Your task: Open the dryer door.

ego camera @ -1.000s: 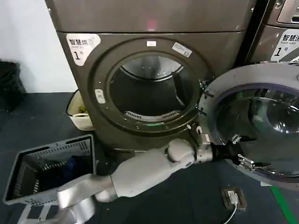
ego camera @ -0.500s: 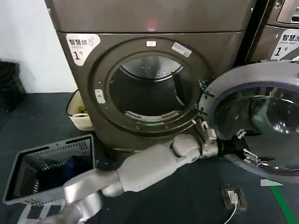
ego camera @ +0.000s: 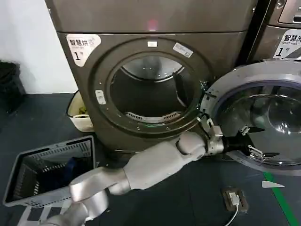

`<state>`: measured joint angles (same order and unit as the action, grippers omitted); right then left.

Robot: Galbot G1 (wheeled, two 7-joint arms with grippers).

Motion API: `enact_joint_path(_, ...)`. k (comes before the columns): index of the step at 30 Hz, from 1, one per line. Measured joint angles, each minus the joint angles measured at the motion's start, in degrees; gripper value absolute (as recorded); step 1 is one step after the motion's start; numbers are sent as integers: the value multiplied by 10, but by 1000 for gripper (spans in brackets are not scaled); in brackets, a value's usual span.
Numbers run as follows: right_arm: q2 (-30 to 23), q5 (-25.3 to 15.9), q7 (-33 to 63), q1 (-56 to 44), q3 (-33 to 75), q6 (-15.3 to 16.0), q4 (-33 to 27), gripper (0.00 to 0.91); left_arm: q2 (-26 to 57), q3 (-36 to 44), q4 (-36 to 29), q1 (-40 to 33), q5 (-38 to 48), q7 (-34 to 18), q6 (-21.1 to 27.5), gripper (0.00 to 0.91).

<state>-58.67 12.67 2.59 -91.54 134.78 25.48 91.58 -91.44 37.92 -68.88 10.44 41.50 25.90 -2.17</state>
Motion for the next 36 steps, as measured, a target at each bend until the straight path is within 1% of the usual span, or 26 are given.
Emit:
enact_joint_path(17,-4,-9,-1,-6,28,0,8,907,-8,0,40,-10,-7,-4,-7,907)
enact_joint_path(30,-3,-6,-8,-9,28,0,15,907,-8,2,41,-8,-12,-11,-10,907)
enact_joint_path(36,-2,-3,-12,-9,26,0,17,907,-8,5,25,-9,-4,-13,-10,907)
